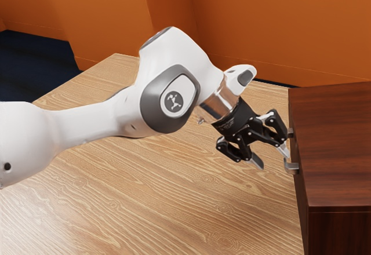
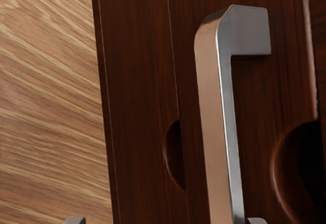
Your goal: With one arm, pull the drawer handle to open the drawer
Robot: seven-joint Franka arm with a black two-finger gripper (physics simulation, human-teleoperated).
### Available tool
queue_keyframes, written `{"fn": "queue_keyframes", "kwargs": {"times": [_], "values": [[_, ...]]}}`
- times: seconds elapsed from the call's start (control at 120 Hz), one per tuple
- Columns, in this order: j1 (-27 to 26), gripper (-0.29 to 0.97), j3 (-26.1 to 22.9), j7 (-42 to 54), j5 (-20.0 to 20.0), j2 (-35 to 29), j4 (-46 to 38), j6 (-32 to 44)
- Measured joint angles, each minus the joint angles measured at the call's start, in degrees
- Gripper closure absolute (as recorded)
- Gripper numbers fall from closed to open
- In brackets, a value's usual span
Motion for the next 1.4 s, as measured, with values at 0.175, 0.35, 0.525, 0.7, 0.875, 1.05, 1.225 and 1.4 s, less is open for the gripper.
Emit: {"fn": "queue_keyframes", "kwargs": {"times": [0.175,0.35,0.525,0.7,0.875,1.05,1.225,1.4], "values": [[0.28,0.32,0.41,-0.18,0.03,1.6,1.48,0.76],[0.48,0.33,0.56,-0.35,0.55,1.29,1.11,0.63],[0.65,0.34,1.99,-0.43,2.16,0.38,1.11,-1.71],[0.65,0.34,3.08,-0.34,2.65,-0.02,1.13,-4.26],[0.51,0.34,4.29,-0.23,2.79,-1.04,1.04,-6.77],[0.5,0.34,5.56,-0.11,3.2,-1.7,1.03,-8.94],[0.04,0.34,7.09,0.02,4.17,-2.21,1.08,-10.76],[0.23,0.34,8.37,0.16,4.78,-2.6,1.01,-12.82]]}}
